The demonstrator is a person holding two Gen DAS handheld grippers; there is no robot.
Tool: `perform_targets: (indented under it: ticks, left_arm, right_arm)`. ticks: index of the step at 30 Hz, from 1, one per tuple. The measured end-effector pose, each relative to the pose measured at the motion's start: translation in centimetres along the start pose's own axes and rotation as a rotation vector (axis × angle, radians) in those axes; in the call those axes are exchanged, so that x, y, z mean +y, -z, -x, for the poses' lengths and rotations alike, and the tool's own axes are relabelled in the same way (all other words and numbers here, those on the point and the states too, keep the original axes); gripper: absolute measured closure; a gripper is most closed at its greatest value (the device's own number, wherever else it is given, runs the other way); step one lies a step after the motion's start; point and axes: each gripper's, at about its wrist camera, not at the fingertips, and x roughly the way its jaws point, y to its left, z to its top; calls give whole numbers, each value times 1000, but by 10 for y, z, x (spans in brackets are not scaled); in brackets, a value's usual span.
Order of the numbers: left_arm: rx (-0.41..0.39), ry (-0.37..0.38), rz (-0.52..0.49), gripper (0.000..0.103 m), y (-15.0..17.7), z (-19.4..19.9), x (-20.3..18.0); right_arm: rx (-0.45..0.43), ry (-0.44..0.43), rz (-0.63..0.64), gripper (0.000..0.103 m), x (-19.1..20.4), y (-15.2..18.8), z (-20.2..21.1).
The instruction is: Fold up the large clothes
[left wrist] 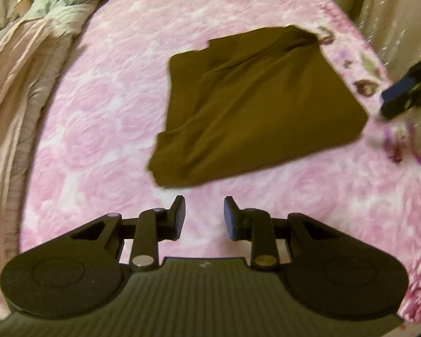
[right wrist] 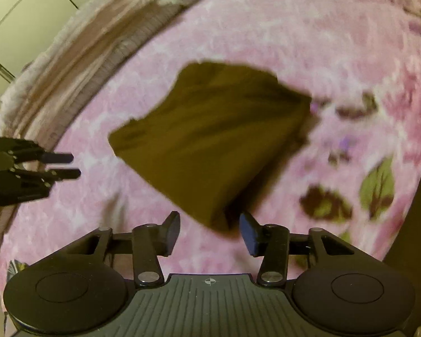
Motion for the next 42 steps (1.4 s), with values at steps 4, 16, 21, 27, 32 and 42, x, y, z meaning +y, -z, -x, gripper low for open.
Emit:
perform_targets:
  ticks: [4, 16, 21, 27, 32, 42]
  left_arm:
    - [-51, 71, -37, 77, -16, -23, -18]
    - [-5, 106, -163, 76, -57, -104, -39]
    - [9, 83, -216, 76, -57, -88, -36]
    - [71, 55, -156, 76, -40, -84, -10]
    - [115, 47, -135, 76, -26, -94, -3]
    - [80, 64, -100, 76, -22, -59, 9]
  right_arm:
    - [-52, -59, 2, 55, -14, 10, -16]
    - [120, -382, -159, 57, -50, 36, -56]
    - [67, -239, -37, 57, -31, 39, -16]
    - [-30, -253, 49, 57, -1, 18, -13]
    - [67, -146, 2, 57, -7, -1, -44]
    - [43, 108, 503, 35, 77, 10, -12]
